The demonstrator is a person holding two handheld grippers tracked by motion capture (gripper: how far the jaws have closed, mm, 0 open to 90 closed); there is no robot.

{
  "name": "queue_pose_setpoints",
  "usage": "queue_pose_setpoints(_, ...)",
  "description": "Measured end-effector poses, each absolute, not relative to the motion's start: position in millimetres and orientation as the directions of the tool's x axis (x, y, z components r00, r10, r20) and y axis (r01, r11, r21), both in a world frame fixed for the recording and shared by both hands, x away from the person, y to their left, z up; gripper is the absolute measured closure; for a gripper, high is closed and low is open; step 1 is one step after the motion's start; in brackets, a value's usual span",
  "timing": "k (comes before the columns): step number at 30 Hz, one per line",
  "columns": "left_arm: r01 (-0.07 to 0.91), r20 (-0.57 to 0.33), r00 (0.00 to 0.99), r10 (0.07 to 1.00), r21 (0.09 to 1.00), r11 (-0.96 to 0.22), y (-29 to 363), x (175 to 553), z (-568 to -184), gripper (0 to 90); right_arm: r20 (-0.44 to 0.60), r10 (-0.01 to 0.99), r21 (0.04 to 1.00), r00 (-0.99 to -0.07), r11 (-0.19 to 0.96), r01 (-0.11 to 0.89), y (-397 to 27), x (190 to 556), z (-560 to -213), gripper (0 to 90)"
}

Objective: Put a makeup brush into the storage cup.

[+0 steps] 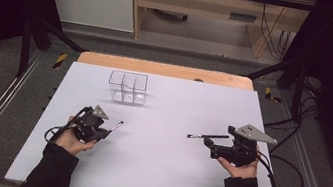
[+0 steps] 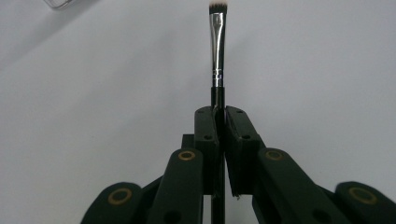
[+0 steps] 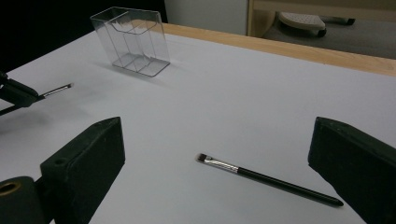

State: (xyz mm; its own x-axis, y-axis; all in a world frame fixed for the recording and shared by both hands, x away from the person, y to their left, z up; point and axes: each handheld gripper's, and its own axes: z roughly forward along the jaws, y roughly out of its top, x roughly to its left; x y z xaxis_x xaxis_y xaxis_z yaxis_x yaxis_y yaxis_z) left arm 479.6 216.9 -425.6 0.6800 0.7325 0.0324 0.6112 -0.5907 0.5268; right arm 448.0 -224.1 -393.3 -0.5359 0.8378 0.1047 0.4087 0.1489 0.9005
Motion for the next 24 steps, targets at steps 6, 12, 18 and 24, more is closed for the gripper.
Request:
queue_pose_setpoints(6,0.587,0.034,0.679,0.734,0.575,-0.57,216,473,-417,83.5,0.111,0.837,0.902,-0.536,0.142,0.409,-224,448,-393,4.4)
queue_pose_setpoints(12,0.57,0.035,0.67,0.742,0.617,-0.543,215,469,-411,83.5,0.12,0.835,0.901,-0.537,0.135,0.412,-223,448,-393,4.4)
queue_pose_setpoints(18,0.547,0.04,0.67,0.741,0.649,-0.529,213,465,-407,83.5,0.133,0.834,0.9,-0.535,0.124,0.417,-222,448,-393,4.4)
queue_pose_setpoints(24,0.526,0.048,0.669,0.742,0.674,-0.518,208,460,-404,83.5,0.138,0.831,0.9,-0.539,0.122,0.419,-218,449,-393,4.8)
